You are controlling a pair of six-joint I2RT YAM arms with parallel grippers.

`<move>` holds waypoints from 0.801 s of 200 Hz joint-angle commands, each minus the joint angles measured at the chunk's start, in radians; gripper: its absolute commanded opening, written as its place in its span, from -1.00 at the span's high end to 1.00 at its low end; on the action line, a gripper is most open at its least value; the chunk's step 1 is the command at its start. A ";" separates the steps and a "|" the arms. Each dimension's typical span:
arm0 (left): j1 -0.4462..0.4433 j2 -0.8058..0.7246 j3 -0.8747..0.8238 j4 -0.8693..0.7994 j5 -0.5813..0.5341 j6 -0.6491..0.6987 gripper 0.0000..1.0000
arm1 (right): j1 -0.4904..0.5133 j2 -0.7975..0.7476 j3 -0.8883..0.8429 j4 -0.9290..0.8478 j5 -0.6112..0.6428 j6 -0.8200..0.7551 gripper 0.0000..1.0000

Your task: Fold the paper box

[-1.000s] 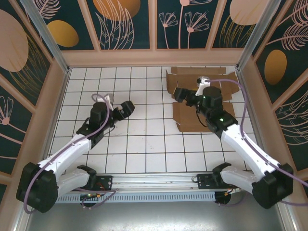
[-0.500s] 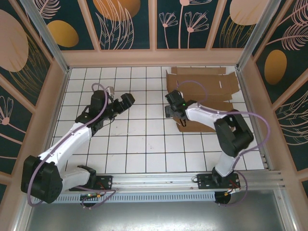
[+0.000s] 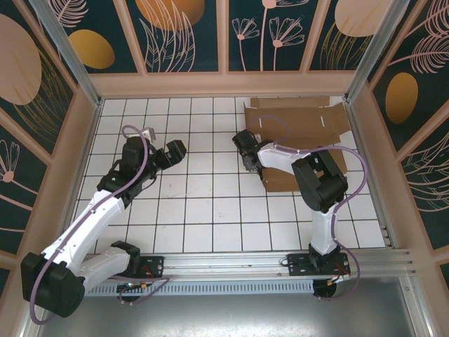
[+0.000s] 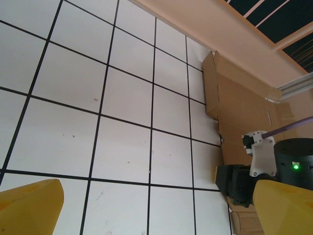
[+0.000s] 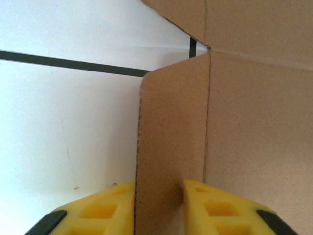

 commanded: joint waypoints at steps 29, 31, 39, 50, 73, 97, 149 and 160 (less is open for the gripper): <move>0.004 -0.027 -0.018 -0.012 -0.022 0.020 -0.98 | 0.028 -0.012 0.006 -0.029 0.013 -0.021 0.82; 0.004 -0.027 -0.019 -0.012 -0.025 0.019 -0.97 | 0.031 -0.012 0.005 -0.029 0.014 -0.022 0.83; 0.004 -0.028 -0.019 -0.014 -0.031 0.020 -0.98 | 0.043 -0.016 0.002 -0.031 0.021 -0.024 0.89; 0.004 -0.028 -0.019 -0.012 -0.036 0.020 -0.98 | 0.063 -0.019 -0.001 -0.033 0.021 -0.036 0.96; 0.004 -0.027 -0.021 -0.020 -0.065 0.012 -0.98 | 0.118 -0.033 -0.015 -0.032 0.025 -0.058 0.97; 0.003 -0.022 -0.020 -0.026 -0.089 0.009 -0.97 | 0.201 -0.062 -0.038 -0.027 0.021 -0.091 0.95; 0.013 0.000 0.014 -0.040 -0.107 0.017 -0.97 | 0.413 -0.216 -0.222 0.011 -0.131 -0.271 0.80; 0.021 0.014 0.038 -0.033 -0.081 -0.003 -0.98 | 0.412 -0.241 -0.271 0.017 -0.196 -0.273 0.63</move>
